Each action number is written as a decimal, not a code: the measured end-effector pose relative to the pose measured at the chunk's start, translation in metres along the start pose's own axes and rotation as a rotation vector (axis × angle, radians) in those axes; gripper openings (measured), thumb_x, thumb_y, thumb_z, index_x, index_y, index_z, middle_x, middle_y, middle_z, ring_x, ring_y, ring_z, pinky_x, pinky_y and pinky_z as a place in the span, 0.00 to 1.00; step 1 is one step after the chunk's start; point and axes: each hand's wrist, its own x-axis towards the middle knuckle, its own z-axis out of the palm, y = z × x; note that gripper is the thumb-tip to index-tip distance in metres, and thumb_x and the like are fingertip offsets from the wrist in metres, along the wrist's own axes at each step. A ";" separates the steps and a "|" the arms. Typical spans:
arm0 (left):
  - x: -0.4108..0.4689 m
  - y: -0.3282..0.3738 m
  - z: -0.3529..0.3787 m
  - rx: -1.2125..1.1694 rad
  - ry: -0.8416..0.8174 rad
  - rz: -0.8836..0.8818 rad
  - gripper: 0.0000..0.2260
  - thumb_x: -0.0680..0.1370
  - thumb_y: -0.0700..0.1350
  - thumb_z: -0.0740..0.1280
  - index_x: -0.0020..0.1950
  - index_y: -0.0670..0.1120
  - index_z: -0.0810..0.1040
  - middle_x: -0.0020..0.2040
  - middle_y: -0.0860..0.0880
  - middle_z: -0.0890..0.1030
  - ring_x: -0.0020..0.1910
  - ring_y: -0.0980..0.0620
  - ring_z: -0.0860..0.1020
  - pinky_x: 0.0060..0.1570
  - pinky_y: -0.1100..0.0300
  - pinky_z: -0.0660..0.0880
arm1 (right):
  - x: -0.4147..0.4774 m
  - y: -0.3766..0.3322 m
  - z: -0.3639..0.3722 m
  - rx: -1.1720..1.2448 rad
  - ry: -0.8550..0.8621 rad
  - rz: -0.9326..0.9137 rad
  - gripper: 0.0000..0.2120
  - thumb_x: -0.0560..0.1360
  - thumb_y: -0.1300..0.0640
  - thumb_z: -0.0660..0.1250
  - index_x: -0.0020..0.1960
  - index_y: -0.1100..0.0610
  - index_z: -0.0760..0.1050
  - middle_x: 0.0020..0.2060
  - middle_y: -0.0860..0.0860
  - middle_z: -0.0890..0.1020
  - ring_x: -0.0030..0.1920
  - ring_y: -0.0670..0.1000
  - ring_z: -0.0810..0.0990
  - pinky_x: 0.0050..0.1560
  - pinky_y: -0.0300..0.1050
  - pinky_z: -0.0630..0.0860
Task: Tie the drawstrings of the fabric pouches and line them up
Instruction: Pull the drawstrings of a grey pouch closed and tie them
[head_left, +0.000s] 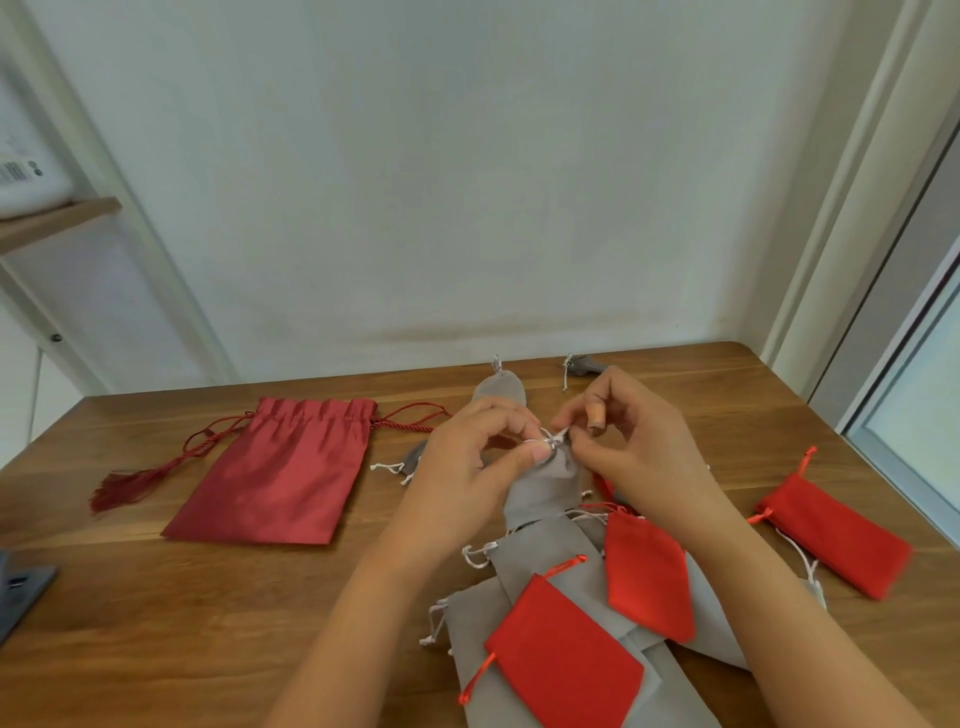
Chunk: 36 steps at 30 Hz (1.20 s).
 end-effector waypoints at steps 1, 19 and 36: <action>0.001 -0.001 -0.001 -0.046 0.041 -0.010 0.02 0.72 0.46 0.70 0.41 0.49 0.80 0.46 0.57 0.79 0.48 0.58 0.78 0.47 0.69 0.72 | 0.002 0.000 -0.003 0.105 -0.011 0.053 0.14 0.71 0.72 0.70 0.39 0.58 0.67 0.42 0.48 0.84 0.46 0.51 0.81 0.48 0.45 0.77; 0.119 -0.040 0.034 0.326 -0.076 -0.323 0.12 0.77 0.49 0.67 0.59 0.53 0.74 0.59 0.52 0.76 0.53 0.55 0.74 0.50 0.61 0.70 | 0.082 0.060 -0.070 0.189 0.280 0.591 0.06 0.76 0.62 0.68 0.52 0.60 0.74 0.49 0.57 0.79 0.47 0.54 0.80 0.42 0.44 0.79; 0.178 -0.107 0.099 0.504 -0.416 -0.122 0.12 0.81 0.46 0.62 0.63 0.47 0.76 0.74 0.48 0.62 0.69 0.50 0.68 0.66 0.62 0.62 | 0.125 0.162 -0.075 -0.371 0.115 0.749 0.13 0.79 0.54 0.62 0.37 0.56 0.72 0.35 0.52 0.76 0.36 0.51 0.74 0.32 0.41 0.66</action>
